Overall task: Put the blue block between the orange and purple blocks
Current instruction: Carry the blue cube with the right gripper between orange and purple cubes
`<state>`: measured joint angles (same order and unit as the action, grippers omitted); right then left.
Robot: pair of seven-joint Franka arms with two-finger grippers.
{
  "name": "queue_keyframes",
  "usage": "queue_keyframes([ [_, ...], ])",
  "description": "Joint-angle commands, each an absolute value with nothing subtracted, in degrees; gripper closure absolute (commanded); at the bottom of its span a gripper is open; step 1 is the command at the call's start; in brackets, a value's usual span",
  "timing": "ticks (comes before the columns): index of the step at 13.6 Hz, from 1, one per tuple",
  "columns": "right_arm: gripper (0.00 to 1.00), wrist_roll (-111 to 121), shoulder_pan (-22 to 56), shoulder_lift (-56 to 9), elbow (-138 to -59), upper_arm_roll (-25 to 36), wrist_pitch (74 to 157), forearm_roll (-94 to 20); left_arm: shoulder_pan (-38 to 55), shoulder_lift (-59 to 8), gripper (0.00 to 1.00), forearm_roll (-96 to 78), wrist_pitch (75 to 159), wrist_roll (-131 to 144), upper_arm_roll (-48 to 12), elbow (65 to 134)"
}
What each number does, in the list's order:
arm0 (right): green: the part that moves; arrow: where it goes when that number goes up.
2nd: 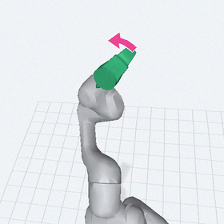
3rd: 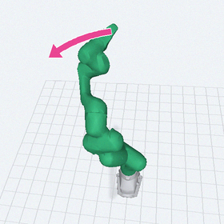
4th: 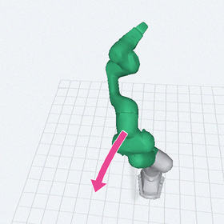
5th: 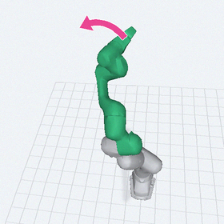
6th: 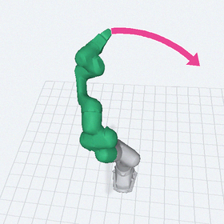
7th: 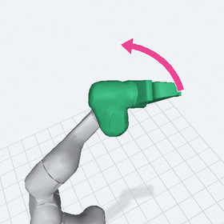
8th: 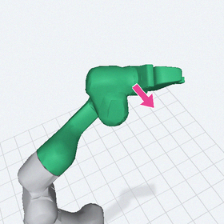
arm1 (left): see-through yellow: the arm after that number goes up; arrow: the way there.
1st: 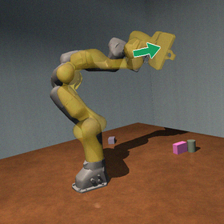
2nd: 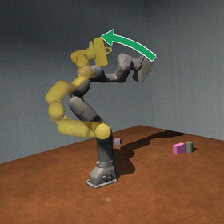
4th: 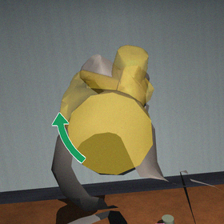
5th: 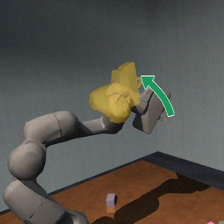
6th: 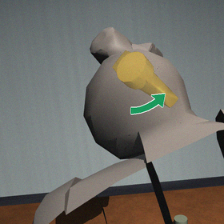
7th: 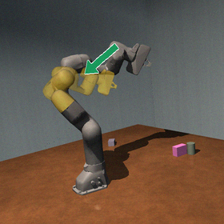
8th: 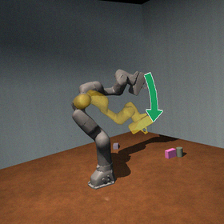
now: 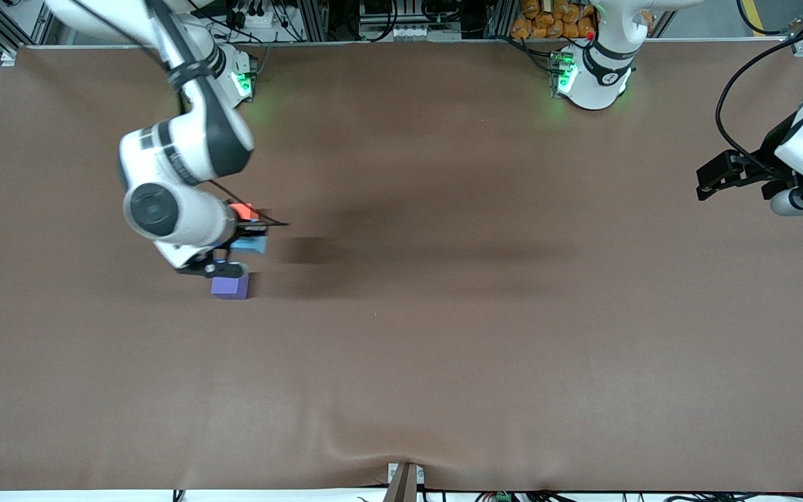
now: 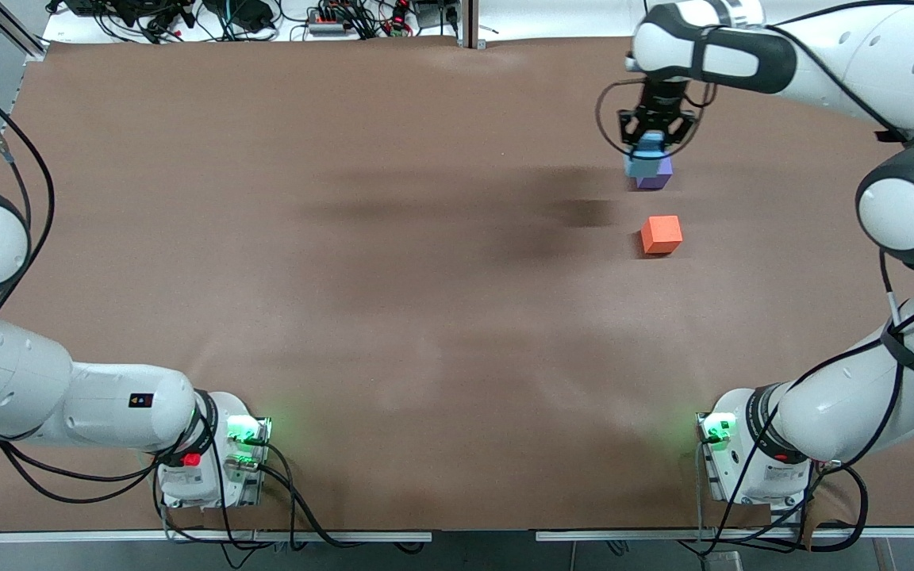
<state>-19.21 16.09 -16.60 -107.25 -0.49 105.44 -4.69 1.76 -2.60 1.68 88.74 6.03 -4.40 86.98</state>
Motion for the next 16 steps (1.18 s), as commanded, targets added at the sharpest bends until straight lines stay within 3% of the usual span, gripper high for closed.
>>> queue_keyframes([
  [1,1.0,-17.58,13.37,-14.33,-112.67,-1.67,109.15,-4.13,1.32,-1.41,0.0,0.62,89.21,4.83,-4.39,87.63],
  [6,1.0,-8.89,8.44,-14.85,-117.77,-1.76,116.89,-4.13,1.32,-1.32,0.0,0.7,89.03,4.92,-4.39,87.8],
  [16,1.0,-8.79,8.96,-17.31,-122.96,-1.76,126.21,-4.22,1.49,-1.93,0.0,0.09,89.21,5.1,-4.48,87.8],
])
